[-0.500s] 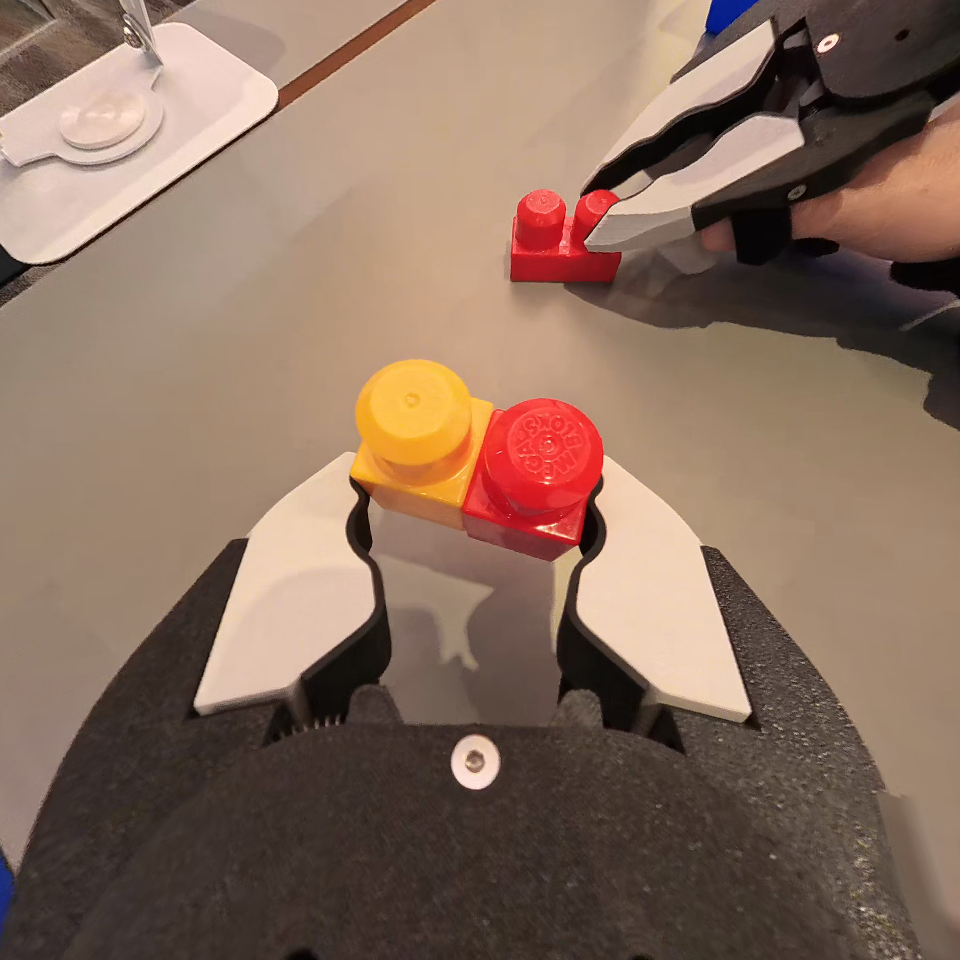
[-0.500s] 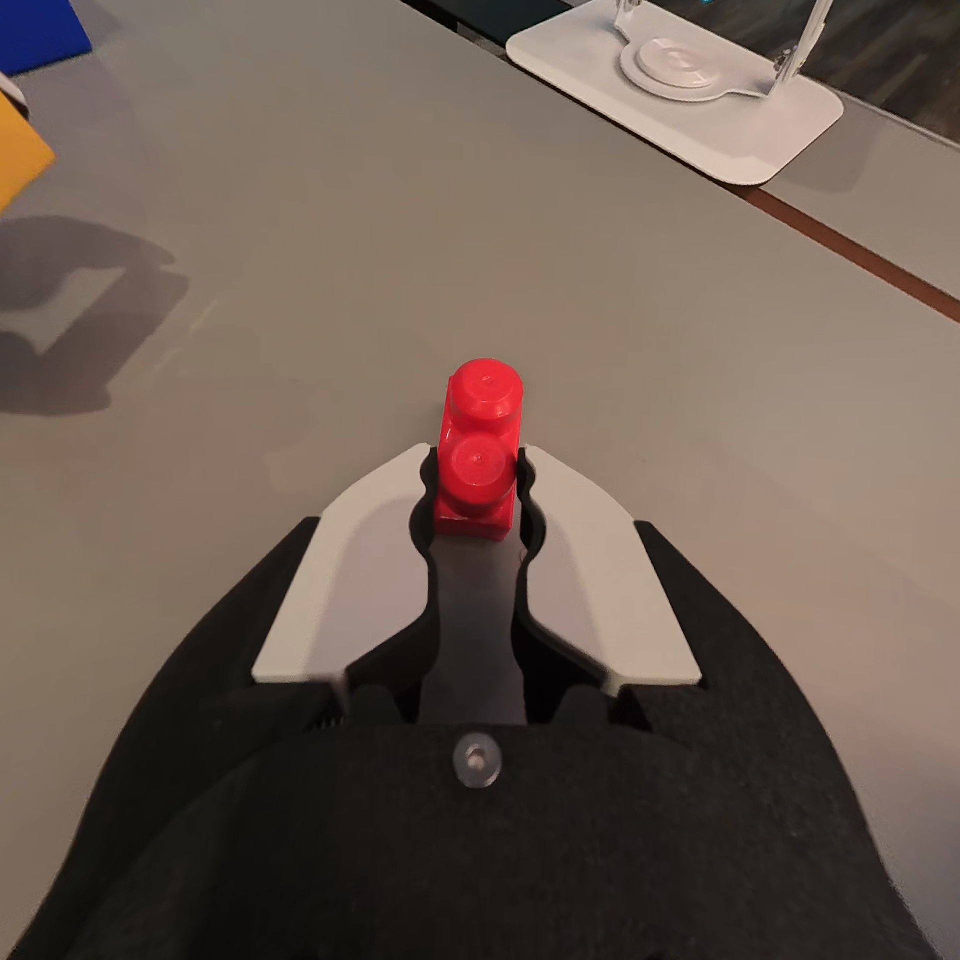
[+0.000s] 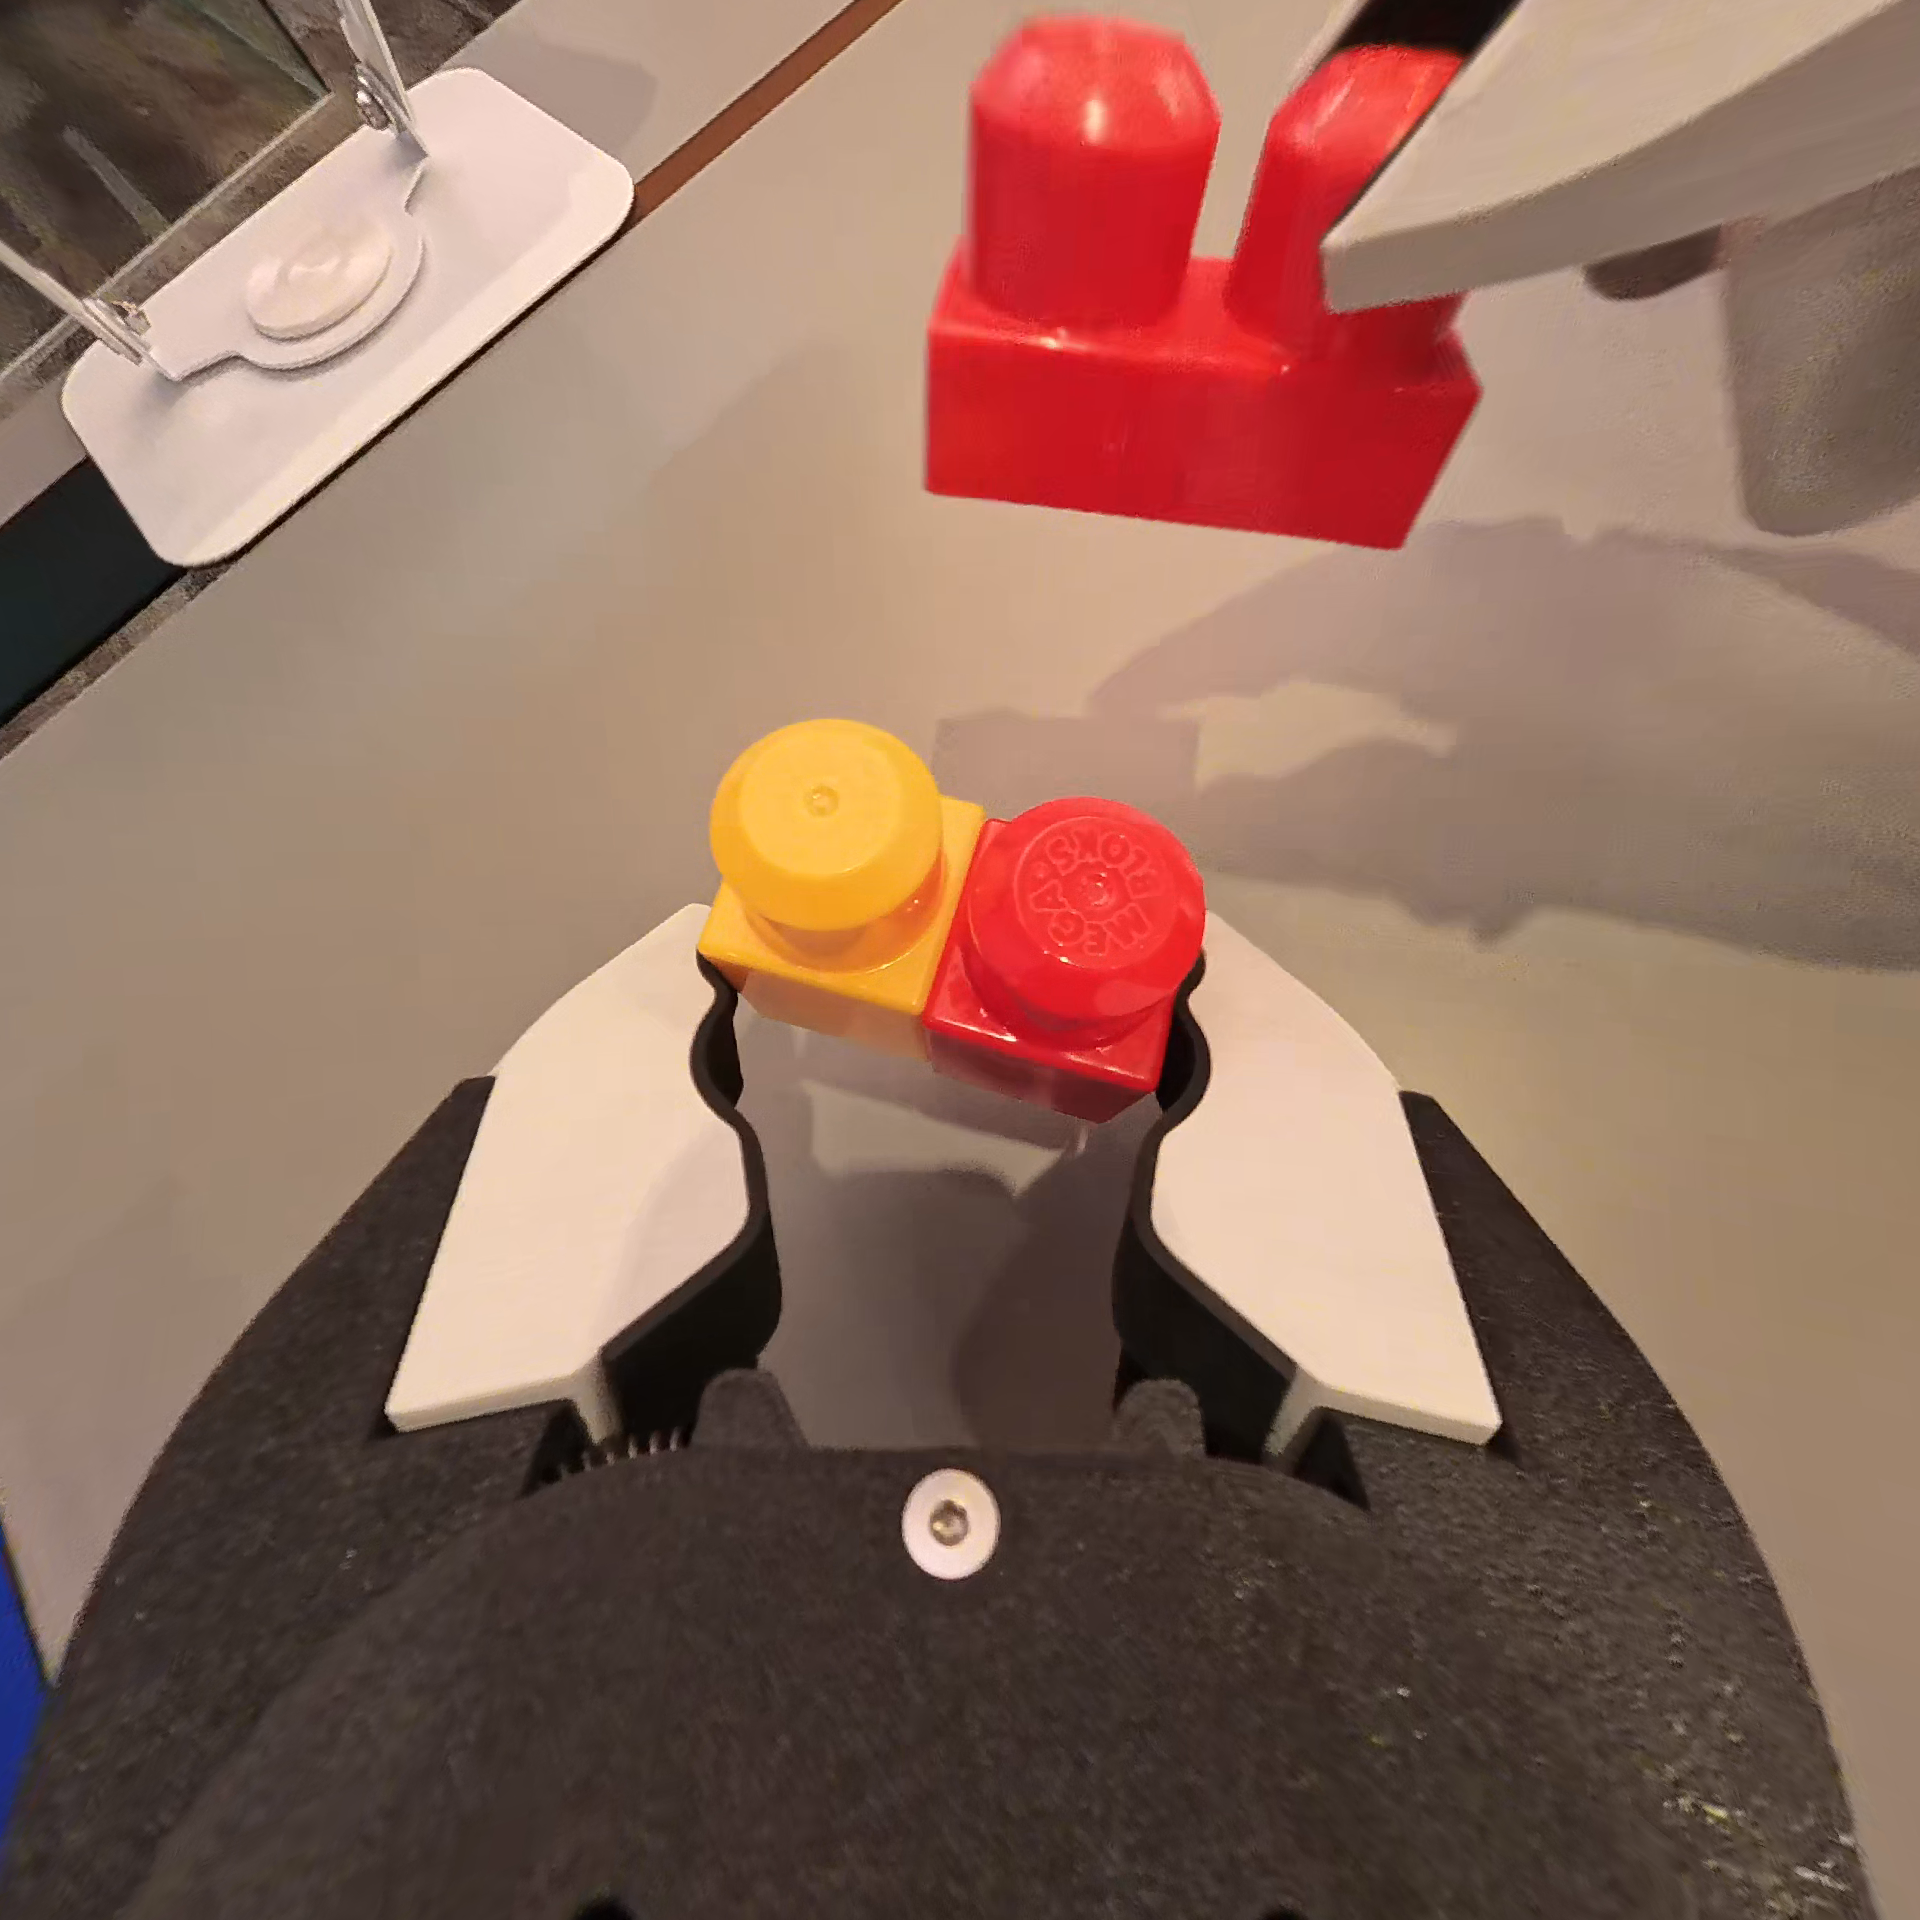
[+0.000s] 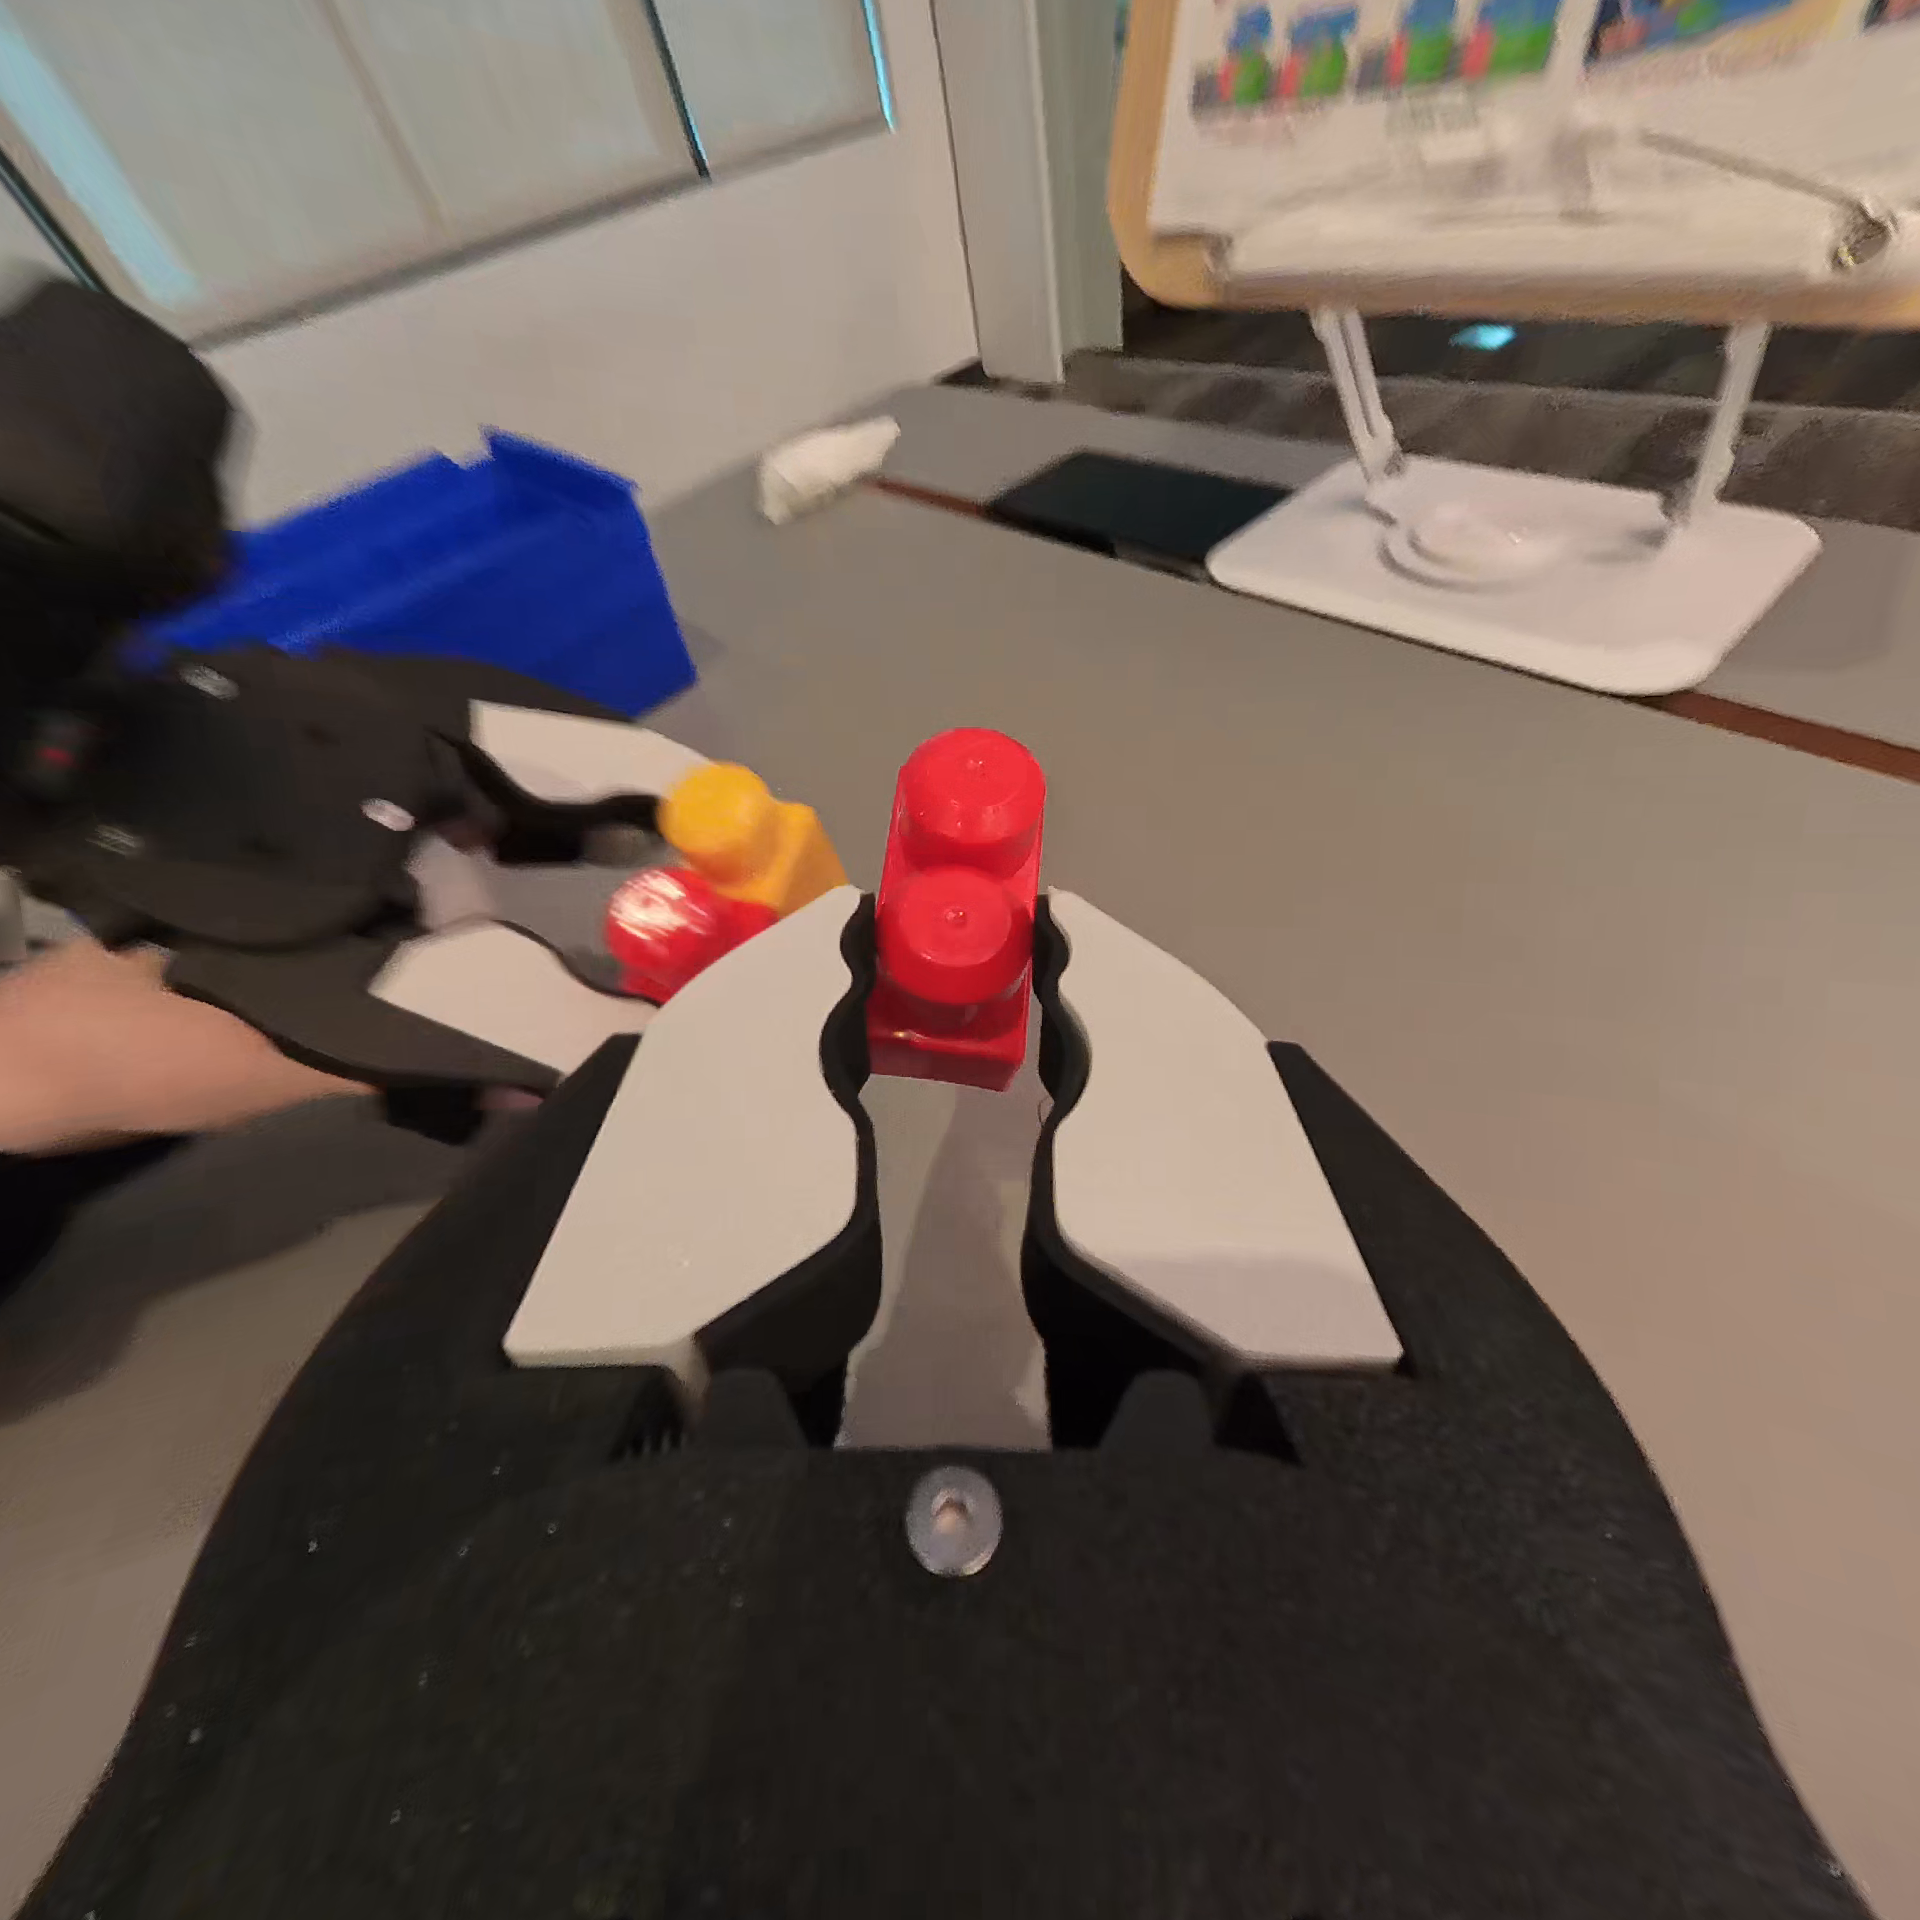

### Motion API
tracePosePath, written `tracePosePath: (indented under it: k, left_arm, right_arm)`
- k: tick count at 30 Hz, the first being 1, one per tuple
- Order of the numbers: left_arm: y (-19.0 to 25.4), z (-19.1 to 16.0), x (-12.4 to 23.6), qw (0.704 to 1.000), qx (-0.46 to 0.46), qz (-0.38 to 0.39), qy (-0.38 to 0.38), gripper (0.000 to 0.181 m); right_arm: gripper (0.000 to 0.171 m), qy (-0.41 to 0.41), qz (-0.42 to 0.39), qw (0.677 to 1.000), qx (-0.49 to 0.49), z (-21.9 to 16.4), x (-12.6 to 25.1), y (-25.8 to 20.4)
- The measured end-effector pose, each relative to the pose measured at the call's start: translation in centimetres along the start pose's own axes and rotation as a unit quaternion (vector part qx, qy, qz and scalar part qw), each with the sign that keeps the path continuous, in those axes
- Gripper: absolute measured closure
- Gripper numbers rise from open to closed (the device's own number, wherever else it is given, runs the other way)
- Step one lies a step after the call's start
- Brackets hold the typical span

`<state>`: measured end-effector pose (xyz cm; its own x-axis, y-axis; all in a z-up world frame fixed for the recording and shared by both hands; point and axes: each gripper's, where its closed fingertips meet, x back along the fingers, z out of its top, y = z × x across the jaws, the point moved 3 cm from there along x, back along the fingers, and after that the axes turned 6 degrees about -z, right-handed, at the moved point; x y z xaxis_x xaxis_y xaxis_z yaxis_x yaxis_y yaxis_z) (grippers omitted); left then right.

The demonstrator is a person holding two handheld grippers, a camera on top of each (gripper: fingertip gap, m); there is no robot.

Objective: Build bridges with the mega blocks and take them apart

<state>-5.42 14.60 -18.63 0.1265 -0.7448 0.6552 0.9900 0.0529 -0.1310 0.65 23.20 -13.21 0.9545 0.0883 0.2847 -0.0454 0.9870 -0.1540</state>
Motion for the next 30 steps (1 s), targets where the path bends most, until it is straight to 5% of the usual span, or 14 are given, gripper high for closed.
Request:
tracePosePath:
  k: [12,30]
  left_arm:
    - [-0.4,0.5,-1.7,0.999,0.03,0.024,-0.014,0.102]
    - [-0.9,0.8,-2.0,0.999,0.035,0.036,-0.013,0.102]
  right_arm:
    - [0.143,0.007,-0.022,1.0,0.004,1.6,-1.8,-4.7]
    - [0.143,-0.046,-0.064,0.995,0.056,0.2,-3.5,-5.1]
